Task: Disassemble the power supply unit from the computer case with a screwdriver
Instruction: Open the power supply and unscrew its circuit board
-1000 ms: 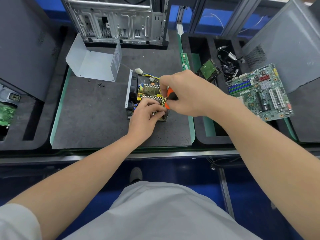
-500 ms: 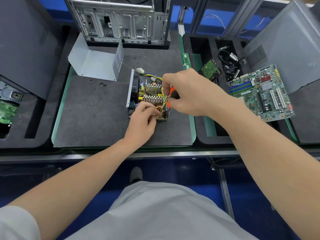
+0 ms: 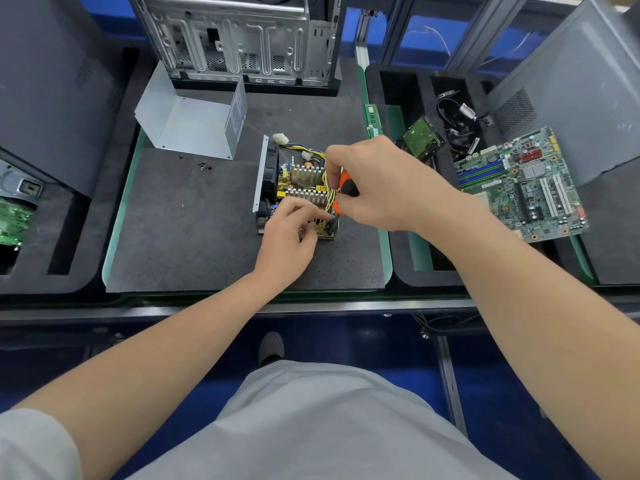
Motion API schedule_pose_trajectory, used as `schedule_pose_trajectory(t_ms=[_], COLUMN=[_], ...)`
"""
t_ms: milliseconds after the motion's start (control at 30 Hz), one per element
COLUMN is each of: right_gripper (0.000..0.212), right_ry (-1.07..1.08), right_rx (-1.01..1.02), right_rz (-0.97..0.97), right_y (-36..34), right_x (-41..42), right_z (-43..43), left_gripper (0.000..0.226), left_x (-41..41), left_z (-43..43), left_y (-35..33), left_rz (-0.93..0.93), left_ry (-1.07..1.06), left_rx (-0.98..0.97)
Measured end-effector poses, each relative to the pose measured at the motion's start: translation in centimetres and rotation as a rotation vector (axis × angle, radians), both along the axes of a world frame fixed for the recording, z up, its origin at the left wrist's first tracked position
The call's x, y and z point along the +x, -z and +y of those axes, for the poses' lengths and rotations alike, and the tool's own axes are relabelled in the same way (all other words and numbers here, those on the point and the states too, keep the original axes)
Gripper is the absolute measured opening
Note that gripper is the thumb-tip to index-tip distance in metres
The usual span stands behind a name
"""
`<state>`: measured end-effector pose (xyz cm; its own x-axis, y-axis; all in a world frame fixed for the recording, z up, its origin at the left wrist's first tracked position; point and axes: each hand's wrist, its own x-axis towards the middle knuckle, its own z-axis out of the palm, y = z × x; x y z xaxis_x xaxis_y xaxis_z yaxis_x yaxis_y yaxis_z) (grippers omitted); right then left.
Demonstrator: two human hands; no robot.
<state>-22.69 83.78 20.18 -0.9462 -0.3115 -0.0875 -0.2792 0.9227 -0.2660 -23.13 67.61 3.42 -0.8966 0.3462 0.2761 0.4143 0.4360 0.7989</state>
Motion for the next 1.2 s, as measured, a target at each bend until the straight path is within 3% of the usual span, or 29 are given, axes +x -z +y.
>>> schedule_pose_trajectory(t_ms=[900,1100,1200], right_gripper=[0.015,0.015,0.025], right_ry=[0.056,-0.058,-0.045], right_rx=[-0.020,0.038,0.108], right_rz=[0.030,-0.059,-0.041], right_y=[0.30,-0.33,-0.05], right_x=[-0.09,-0.24,-0.28], right_z=[0.20,0.26,-0.15], left_gripper=[0.032,0.029,0.025], left_x=[-0.50,-0.64,-0.74], left_z=[0.33,0.24,0.22], left_y=[-0.20,-0.09,0.05], left_rz=[-0.063,-0.089,-0.091], left_ry=[0.045,0.061,0.074], left_rx=[-0.017,-0.021,-0.016])
